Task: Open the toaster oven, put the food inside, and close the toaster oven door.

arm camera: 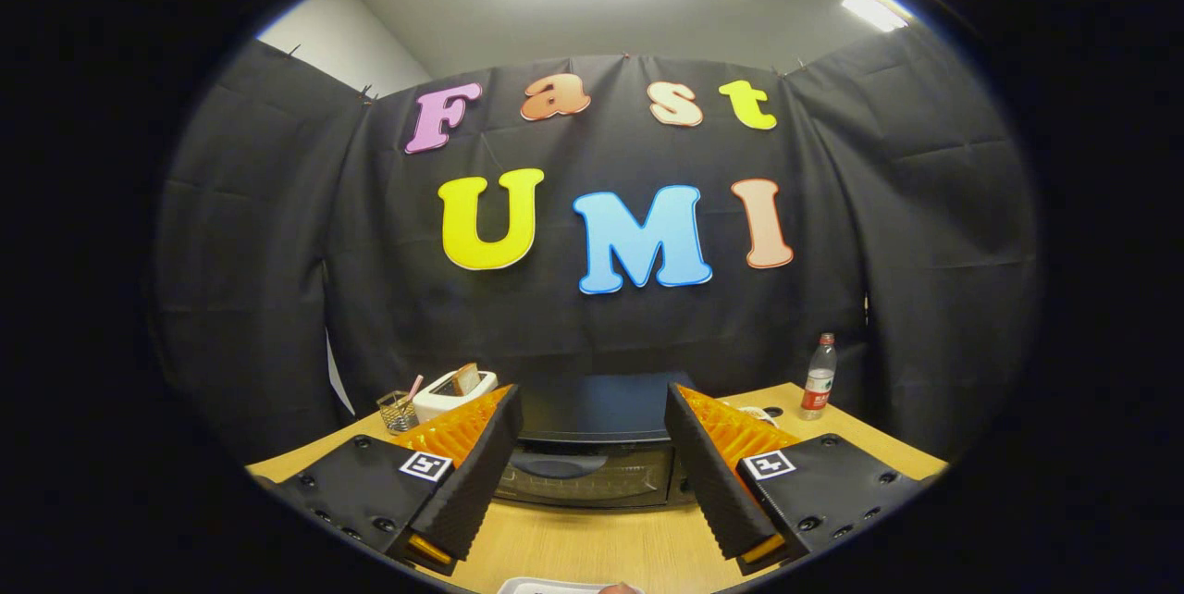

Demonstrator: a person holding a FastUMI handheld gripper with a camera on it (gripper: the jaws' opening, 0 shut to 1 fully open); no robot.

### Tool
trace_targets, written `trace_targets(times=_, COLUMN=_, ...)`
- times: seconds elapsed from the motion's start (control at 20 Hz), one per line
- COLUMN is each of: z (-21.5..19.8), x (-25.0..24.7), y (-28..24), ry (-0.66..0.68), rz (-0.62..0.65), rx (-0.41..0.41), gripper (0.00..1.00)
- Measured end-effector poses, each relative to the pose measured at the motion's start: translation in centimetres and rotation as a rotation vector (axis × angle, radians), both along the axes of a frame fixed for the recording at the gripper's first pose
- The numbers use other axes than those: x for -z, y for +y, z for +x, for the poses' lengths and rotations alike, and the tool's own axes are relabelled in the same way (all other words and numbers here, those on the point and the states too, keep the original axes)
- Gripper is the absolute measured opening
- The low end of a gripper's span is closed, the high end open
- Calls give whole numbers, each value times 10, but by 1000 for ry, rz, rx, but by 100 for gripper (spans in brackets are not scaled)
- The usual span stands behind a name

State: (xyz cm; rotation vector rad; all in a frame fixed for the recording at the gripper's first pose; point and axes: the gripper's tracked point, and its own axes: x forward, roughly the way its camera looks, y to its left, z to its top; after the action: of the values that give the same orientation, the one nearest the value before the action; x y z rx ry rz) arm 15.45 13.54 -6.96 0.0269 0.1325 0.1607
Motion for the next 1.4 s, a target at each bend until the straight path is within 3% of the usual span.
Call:
trace_targets(times=0.8, z=84, x=107, y=43, ry=172, rz=-26, rx=13, gripper=99)
trace_targets(times=1.05, z=90, x=132, y=41, ry=229, rz=-16, rx=39, gripper=98)
trace_targets(times=1.4, z=83, x=135, y=41, ry=164, rz=-90, rx=45, gripper=98)
